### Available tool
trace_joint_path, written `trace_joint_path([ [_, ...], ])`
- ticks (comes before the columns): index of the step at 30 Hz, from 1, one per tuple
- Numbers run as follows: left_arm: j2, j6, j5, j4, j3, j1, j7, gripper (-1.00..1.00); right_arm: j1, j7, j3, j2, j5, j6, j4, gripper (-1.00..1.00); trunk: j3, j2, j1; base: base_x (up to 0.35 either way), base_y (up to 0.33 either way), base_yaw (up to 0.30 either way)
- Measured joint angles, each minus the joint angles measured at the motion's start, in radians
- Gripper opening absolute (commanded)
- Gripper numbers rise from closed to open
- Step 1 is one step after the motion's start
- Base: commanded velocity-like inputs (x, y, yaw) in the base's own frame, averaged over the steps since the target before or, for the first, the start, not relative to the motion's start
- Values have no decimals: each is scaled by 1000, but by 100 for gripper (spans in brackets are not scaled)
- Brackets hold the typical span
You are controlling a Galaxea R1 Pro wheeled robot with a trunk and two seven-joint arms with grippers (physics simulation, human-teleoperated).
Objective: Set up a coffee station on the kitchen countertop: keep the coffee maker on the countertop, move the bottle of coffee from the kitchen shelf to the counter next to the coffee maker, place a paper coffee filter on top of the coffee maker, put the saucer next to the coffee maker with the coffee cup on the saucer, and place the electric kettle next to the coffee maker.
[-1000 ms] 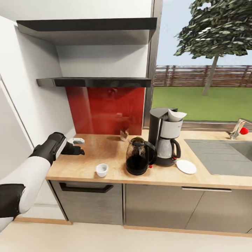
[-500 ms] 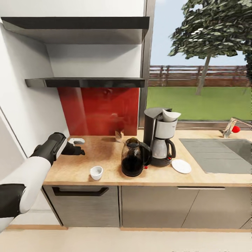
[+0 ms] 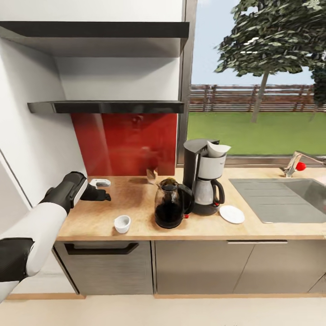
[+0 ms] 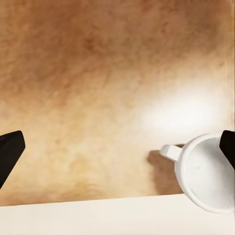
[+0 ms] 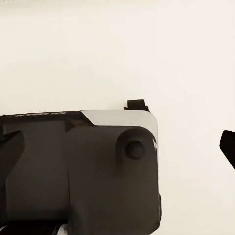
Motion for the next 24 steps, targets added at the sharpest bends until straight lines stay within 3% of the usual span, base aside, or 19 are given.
trace_joint_path([
  [6,1,-1,0,1,0,9,0,100,0,0,0,0,1,0,0,100,1,0,0,0,0,-135],
  [24,10,-2,-3,0,0,109,1,100,0,-5,0,0,2,0,3,100,1,0,0,0,0,-6],
])
